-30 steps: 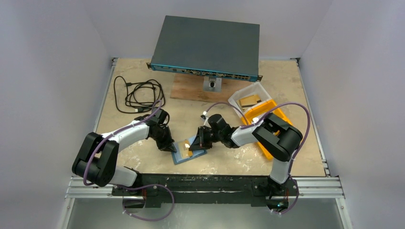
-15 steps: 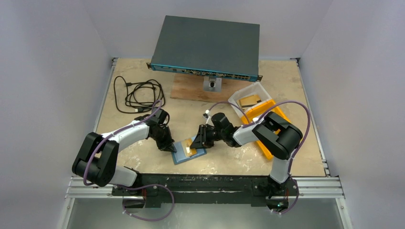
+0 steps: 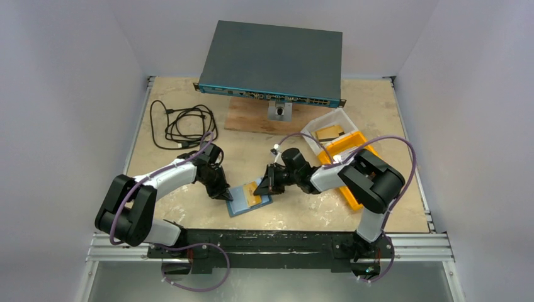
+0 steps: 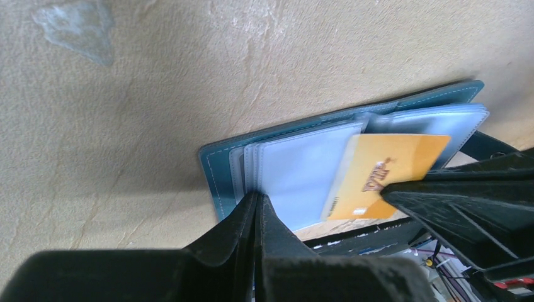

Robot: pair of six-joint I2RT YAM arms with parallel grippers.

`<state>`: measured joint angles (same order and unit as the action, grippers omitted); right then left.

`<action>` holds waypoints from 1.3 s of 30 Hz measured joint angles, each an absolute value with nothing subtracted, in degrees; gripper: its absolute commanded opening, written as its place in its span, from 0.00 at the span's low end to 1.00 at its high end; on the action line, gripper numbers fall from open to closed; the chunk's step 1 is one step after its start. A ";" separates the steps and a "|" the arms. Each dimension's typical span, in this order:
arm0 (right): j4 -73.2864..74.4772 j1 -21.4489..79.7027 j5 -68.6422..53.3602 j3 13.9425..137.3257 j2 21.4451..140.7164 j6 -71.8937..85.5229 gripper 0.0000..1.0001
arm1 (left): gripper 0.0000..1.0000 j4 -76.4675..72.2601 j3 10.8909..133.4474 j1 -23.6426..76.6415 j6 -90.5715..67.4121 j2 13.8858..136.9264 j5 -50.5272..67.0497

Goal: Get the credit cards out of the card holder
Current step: Remove the credit card from the card holder, then place the credit card in the storage box.

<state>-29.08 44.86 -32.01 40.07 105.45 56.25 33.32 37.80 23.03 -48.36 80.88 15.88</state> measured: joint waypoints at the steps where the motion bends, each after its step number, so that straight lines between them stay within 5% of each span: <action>1: -27.94 44.49 -31.31 39.20 103.68 56.03 0.00 | 0.00 33.32 37.80 23.03 -48.36 80.82 15.88; 12: -14.41 41.47 -23.51 35.70 88.38 53.49 0.00 | 0.02 33.93 37.63 23.03 -46.76 78.72 14.13; 19: -4.47 41.06 -18.41 35.86 76.99 53.08 0.00 | 0.42 36.45 39.86 23.07 -44.75 72.55 14.61; 27: 8.51 38.68 -8.16 36.42 61.89 55.46 0.00 | 0.67 37.47 46.15 23.07 -41.25 66.48 17.21; 39: 16.14 15.51 -0.25 38.72 54.39 58.02 0.00 | 0.68 39.18 47.05 23.07 -38.24 65.43 20.82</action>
<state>16.14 15.51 -0.25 38.72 54.39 58.02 39.18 47.05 23.07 -38.24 65.43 20.82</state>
